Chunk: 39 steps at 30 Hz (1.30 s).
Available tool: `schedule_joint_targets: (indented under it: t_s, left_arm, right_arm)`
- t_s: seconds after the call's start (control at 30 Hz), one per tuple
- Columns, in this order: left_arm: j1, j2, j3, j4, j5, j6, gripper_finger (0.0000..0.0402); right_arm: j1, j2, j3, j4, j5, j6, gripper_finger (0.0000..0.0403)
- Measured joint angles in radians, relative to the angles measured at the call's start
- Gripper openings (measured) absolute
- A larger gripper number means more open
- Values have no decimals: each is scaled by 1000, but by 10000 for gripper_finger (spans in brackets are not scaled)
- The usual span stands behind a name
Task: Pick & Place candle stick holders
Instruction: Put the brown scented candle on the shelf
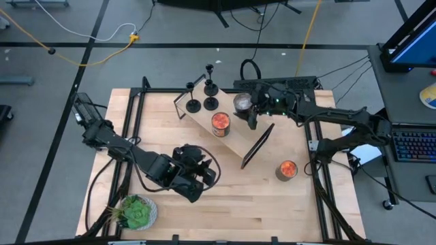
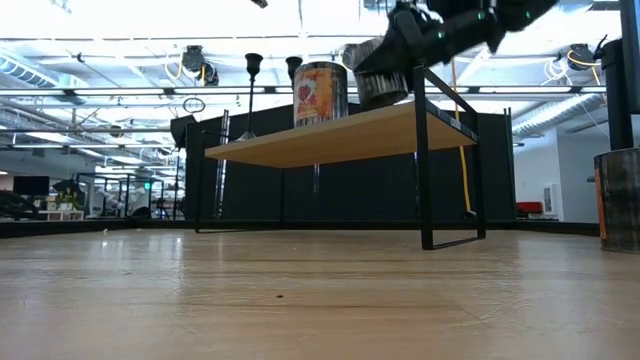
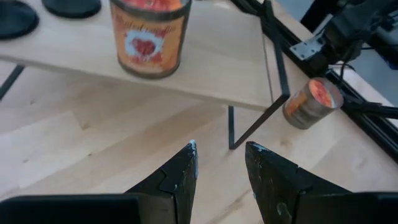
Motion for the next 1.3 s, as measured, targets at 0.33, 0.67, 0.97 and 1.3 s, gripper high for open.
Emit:
schedule_joint_targets:
  t_s: [0.33,0.67,0.97,1.3]
  left_arm:
    - [-13,0,-71,3,-59,-116,145]
    - [10,-92,-187,-19,-50,-113,145]
    - [10,-311,-441,145,-32,-29,145]
    - [17,-456,-641,275,3,41,145]
  right_arm:
    - [-25,46,-201,367,-30,128,343]
    - [-23,133,-202,503,5,140,343]
    - [-9,156,-202,499,26,147,345]
    - [30,211,-201,580,51,159,359]
